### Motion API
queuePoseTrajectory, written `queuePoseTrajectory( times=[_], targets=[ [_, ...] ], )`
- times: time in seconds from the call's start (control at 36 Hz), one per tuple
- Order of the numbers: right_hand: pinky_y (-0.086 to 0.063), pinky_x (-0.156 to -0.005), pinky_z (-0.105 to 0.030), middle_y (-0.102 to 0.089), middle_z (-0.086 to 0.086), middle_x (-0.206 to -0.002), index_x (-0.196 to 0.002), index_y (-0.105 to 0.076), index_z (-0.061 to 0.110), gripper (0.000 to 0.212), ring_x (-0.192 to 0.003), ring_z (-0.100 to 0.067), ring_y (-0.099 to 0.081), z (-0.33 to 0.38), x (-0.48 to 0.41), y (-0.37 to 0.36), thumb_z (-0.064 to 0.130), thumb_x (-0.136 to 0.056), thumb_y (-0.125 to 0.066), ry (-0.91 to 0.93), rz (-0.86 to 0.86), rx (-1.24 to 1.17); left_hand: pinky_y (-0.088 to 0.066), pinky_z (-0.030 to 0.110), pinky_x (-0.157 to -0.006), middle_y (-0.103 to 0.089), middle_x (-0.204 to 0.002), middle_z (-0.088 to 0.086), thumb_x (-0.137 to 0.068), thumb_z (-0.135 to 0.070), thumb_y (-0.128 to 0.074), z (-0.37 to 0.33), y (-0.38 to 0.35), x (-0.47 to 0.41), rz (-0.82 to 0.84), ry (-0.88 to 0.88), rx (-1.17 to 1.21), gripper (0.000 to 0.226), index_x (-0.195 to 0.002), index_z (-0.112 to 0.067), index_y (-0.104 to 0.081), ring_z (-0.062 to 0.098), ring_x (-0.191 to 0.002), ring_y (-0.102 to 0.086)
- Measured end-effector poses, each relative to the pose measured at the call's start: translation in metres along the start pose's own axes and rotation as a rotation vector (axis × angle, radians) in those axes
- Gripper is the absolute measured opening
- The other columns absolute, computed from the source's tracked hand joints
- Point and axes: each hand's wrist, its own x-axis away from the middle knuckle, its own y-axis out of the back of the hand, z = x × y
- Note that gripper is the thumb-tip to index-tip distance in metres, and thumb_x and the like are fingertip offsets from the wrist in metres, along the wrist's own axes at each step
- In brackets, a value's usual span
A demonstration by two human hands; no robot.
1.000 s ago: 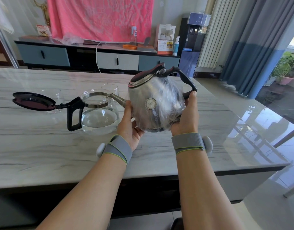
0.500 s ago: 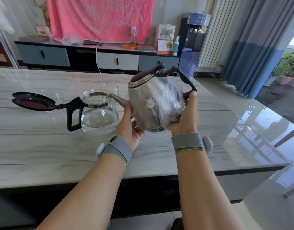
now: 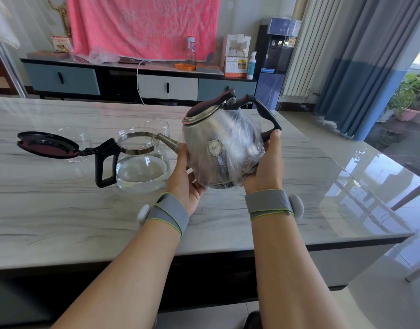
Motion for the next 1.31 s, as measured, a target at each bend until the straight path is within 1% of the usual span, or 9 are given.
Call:
queuePoseTrajectory(
  times=[0.14, 0.25, 0.47, 0.69, 0.83, 1.0, 1.08, 1.19, 1.31],
  targets=[
    [-0.062, -0.086, -0.038, -0.081, -0.002, -0.106, -0.104, -0.075, 0.019, 0.040, -0.098, -0.021, -0.077, -0.0023, -0.0013, 0.0000, 0.054, -0.106, -0.055, -0.004, 0.000, 0.003, -0.063, 0.037, -0.071, -0.074, -0.101, 0.013, -0.079, -0.063, -0.070, -0.0002, 0.0006, -0.0005, -0.004, 0.004, 0.004, 0.060, -0.113, -0.014, -0.068, 0.024, -0.088, -0.073],
    [-0.063, -0.087, -0.038, -0.081, -0.003, -0.110, -0.107, -0.075, 0.019, 0.041, -0.101, -0.021, -0.077, -0.0028, -0.0006, -0.0004, 0.054, -0.106, -0.054, -0.001, 0.000, 0.001, -0.063, 0.039, -0.077, -0.074, -0.101, 0.014, -0.079, -0.063, -0.070, 0.0004, 0.0012, -0.0018, -0.005, 0.002, 0.002, 0.059, -0.112, -0.014, -0.068, 0.025, -0.089, -0.074],
    [-0.061, -0.079, -0.035, -0.081, 0.002, -0.094, -0.093, -0.073, 0.021, 0.038, -0.090, -0.018, -0.077, -0.0032, -0.0024, -0.0001, 0.052, -0.106, -0.054, -0.002, -0.003, 0.006, -0.062, 0.037, -0.070, -0.074, -0.099, 0.013, -0.082, -0.062, -0.070, 0.0002, 0.0008, -0.0010, -0.008, 0.001, 0.008, 0.055, -0.111, -0.015, -0.068, 0.024, -0.089, -0.073],
    [-0.059, -0.070, -0.030, -0.078, 0.009, -0.077, -0.084, -0.069, 0.022, 0.039, -0.077, -0.012, -0.075, 0.0002, -0.0005, -0.0004, 0.049, -0.108, -0.053, -0.007, -0.011, 0.014, -0.063, 0.038, -0.075, -0.075, -0.095, 0.012, -0.076, -0.064, -0.072, 0.0001, 0.0009, -0.0015, -0.006, 0.007, 0.005, 0.059, -0.109, -0.014, -0.068, 0.024, -0.085, -0.074],
    [-0.058, -0.067, -0.030, -0.078, 0.009, -0.077, -0.085, -0.069, 0.023, 0.040, -0.077, -0.012, -0.075, 0.0011, 0.0015, -0.0007, 0.051, -0.107, -0.053, -0.020, -0.015, 0.027, -0.063, 0.038, -0.072, -0.074, -0.103, 0.014, -0.064, -0.064, -0.074, 0.0005, 0.0002, -0.0001, 0.001, 0.010, 0.012, 0.072, -0.114, -0.013, -0.068, 0.025, -0.089, -0.074],
    [-0.058, -0.069, -0.030, -0.077, 0.011, -0.074, -0.081, -0.067, 0.023, 0.040, -0.077, -0.012, -0.074, 0.0023, 0.0042, -0.0018, 0.050, -0.107, -0.053, -0.014, -0.018, 0.029, -0.062, 0.037, -0.071, -0.074, -0.099, 0.013, -0.077, -0.064, -0.071, 0.0004, 0.0001, -0.0009, -0.005, 0.011, 0.004, 0.060, -0.112, -0.014, -0.068, 0.024, -0.087, -0.074],
    [-0.058, -0.072, -0.032, -0.079, 0.008, -0.081, -0.087, -0.071, 0.023, 0.039, -0.085, -0.015, -0.075, 0.0006, 0.0032, -0.0019, 0.052, -0.106, -0.055, -0.019, -0.022, 0.021, -0.063, 0.037, -0.071, -0.074, -0.104, 0.014, -0.067, -0.065, -0.074, 0.0007, -0.0005, 0.0008, -0.005, 0.011, 0.007, 0.070, -0.115, -0.014, -0.068, 0.025, -0.090, -0.074],
    [-0.058, -0.072, -0.033, -0.078, 0.009, -0.080, -0.086, -0.070, 0.023, 0.039, -0.085, -0.015, -0.075, 0.0006, 0.0029, -0.0017, 0.052, -0.106, -0.054, -0.017, -0.024, 0.025, -0.063, 0.038, -0.072, -0.074, -0.108, 0.015, -0.055, -0.065, -0.075, 0.0000, -0.0009, 0.0020, -0.006, 0.013, 0.012, 0.082, -0.118, -0.013, -0.068, 0.026, -0.093, -0.074],
    [-0.058, -0.066, -0.030, -0.078, 0.009, -0.077, -0.083, -0.069, 0.024, 0.040, -0.078, -0.013, -0.075, 0.0017, 0.0043, -0.0018, 0.052, -0.107, -0.053, -0.027, -0.019, 0.029, -0.062, 0.037, -0.071, -0.074, -0.105, 0.014, -0.068, -0.065, -0.074, 0.0003, -0.0001, -0.0001, -0.004, 0.008, 0.005, 0.068, -0.113, -0.014, -0.069, 0.025, -0.091, -0.074]
  ],
)
